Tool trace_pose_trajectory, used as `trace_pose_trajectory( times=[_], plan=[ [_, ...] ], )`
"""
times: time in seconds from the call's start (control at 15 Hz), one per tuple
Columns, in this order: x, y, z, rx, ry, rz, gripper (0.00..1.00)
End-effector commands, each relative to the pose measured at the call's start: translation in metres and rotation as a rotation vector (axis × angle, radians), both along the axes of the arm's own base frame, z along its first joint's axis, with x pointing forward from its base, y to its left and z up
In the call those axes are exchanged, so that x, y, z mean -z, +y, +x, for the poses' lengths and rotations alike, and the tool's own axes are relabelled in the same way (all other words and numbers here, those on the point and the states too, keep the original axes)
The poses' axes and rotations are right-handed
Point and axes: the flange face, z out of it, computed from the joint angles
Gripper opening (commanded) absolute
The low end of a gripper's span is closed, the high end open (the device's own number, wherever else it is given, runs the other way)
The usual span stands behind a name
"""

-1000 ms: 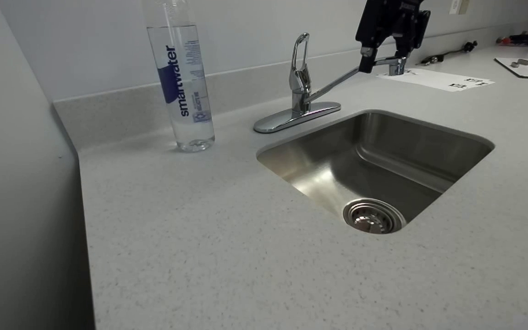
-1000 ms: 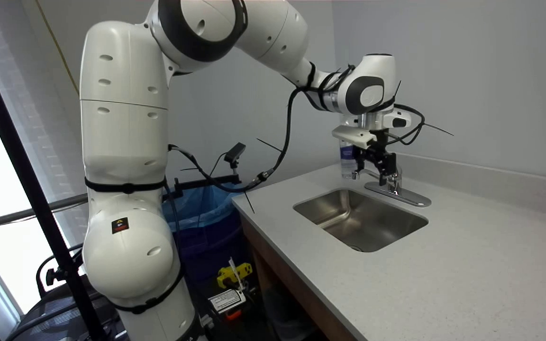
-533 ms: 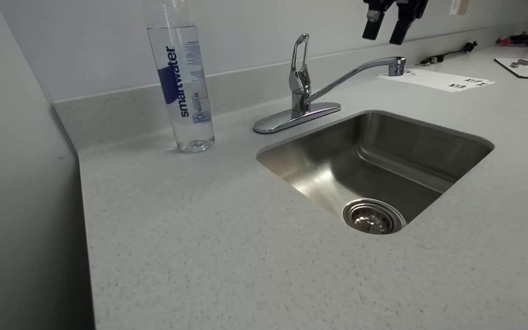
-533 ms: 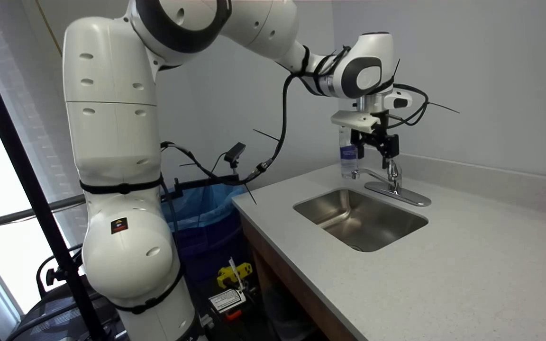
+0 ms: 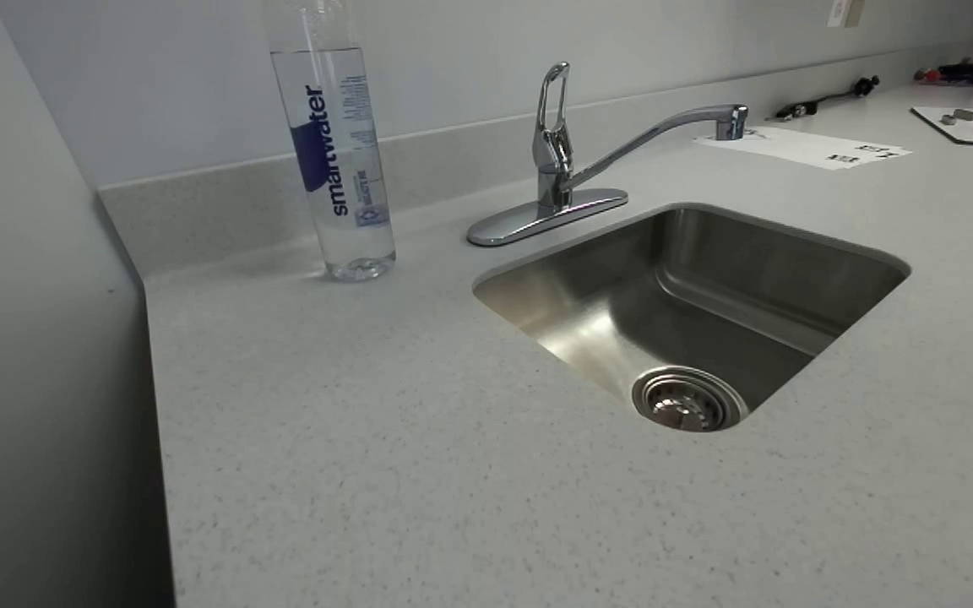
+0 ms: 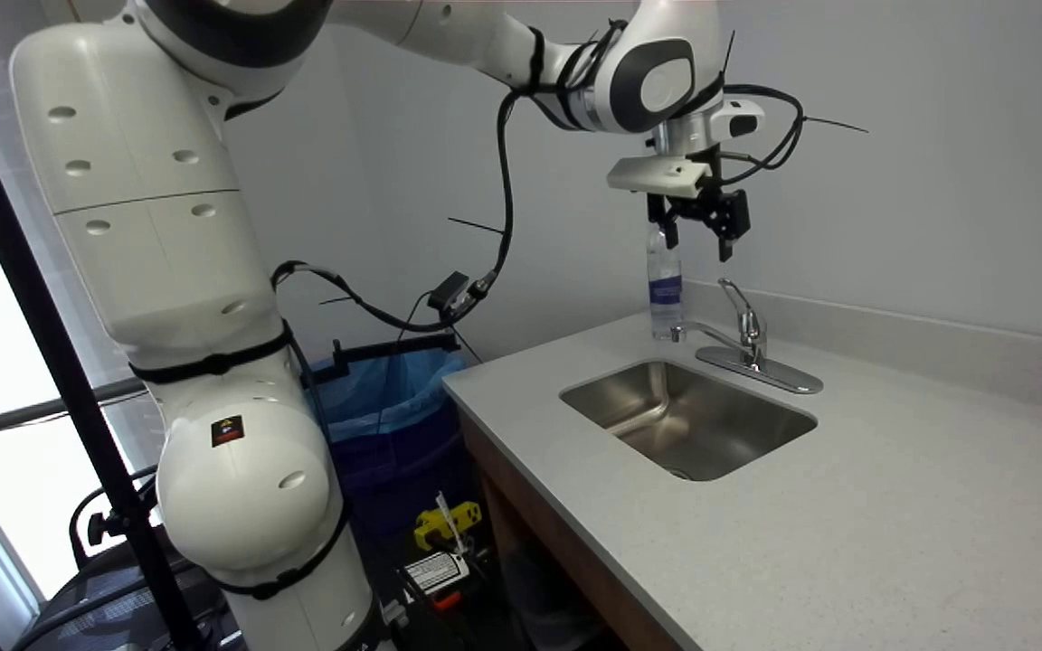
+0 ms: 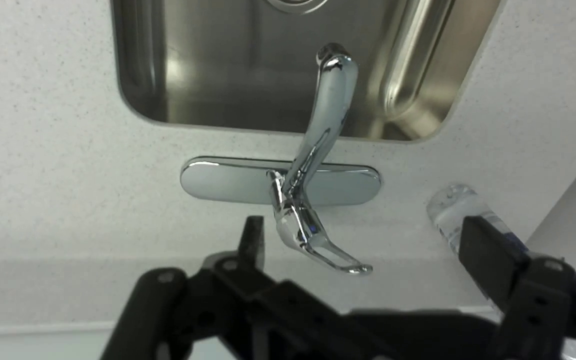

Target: Push the faucet up and rotate the spout from left to the middle

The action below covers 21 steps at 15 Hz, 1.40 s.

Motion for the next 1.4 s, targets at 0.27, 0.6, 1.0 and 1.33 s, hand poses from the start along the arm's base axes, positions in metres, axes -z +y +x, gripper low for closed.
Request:
trace_pose_trajectory(
  times=[0.27, 0.6, 1.0, 1.33],
  plan=[
    [-0.042, -0.013, -0.049, -0.043, -0.139, 0.026, 1.00],
    [-0.042, -0.010, -0.041, -0.028, -0.109, 0.010, 1.00],
    [-0.040, -0.010, -0.041, -0.028, -0.106, 0.009, 1.00],
    [-0.040, -0.010, -0.041, -0.028, -0.106, 0.009, 1.00]
  ],
)
